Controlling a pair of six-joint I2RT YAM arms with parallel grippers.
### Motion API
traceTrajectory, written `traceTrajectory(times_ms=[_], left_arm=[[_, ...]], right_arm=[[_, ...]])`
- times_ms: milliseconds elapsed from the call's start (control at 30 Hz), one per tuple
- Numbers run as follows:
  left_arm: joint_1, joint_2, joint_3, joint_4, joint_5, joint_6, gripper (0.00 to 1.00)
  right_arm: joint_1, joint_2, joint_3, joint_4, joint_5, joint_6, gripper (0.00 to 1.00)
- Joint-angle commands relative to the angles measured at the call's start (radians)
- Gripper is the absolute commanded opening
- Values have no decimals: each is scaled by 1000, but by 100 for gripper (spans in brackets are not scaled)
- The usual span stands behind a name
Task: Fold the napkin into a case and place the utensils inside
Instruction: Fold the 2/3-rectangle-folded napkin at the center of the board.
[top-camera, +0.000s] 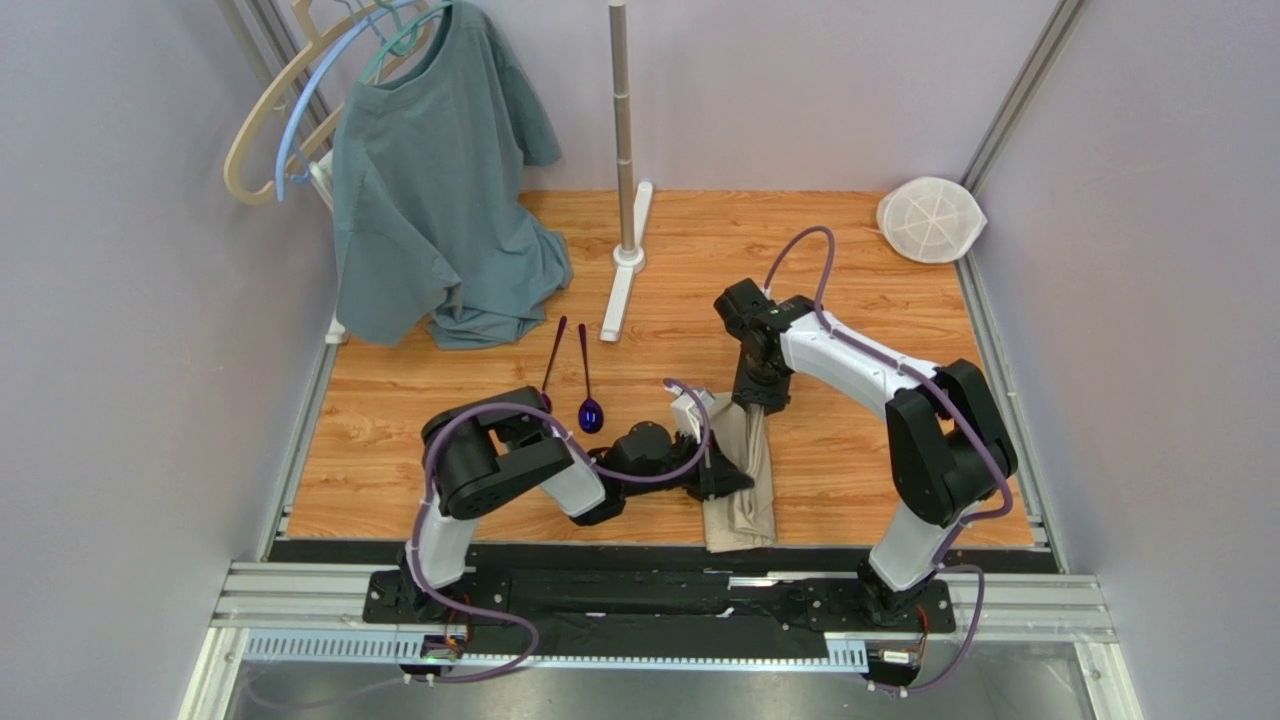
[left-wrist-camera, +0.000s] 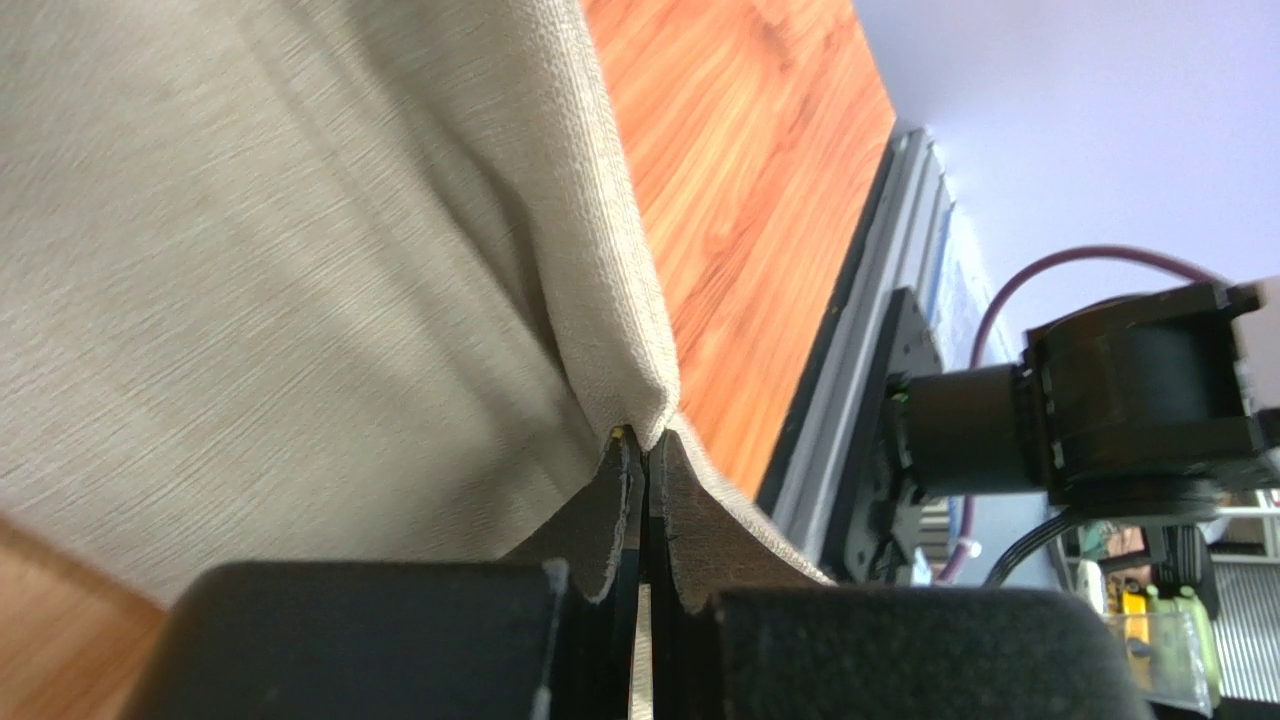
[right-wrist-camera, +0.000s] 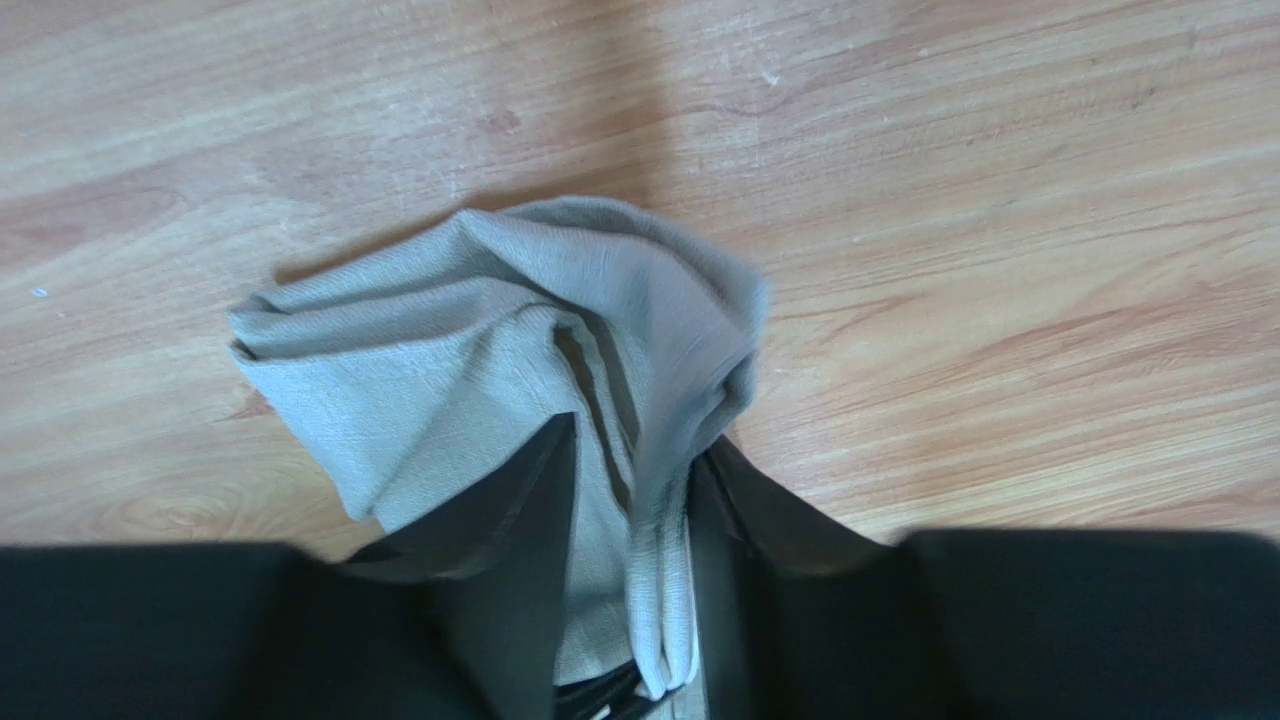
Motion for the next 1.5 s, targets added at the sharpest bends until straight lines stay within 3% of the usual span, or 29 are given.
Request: traceTrajectory(times_ms=[0,200,500,600,633,733,900,933,1167,1467], left_arm=[[3,57,-34,147,46,-6,0],[5,95,-45,215,57,-17,0],[5,79,-71,204,52,11,0],[8,40,-83,162,49,27,17],[9,4,-88,117,54,32,35],[26,-102,-90,-22,72,43,53],[60,-295,-89,-252,92,75,53],[65,-356,-76,-391,77,74,47],[89,-481,-42,-726,-38,116,28],[157,-432,-19,-794,-90,100,26]], right_arm=[[-8,-30,74,50,24,-48,44],[17,23,111,56,-20,-68,46],[32,96,106,146,-124,-48,34],[32,109,102,157,-132,-55,34],[32,99,97,162,-128,-63,34],[32,75,70,188,-124,-86,34],[31,23,25,220,-138,-156,35],[29,15,-1,226,-140,-166,36],[31,-88,-107,268,-135,-233,45],[41,-134,-210,344,-189,-239,49]])
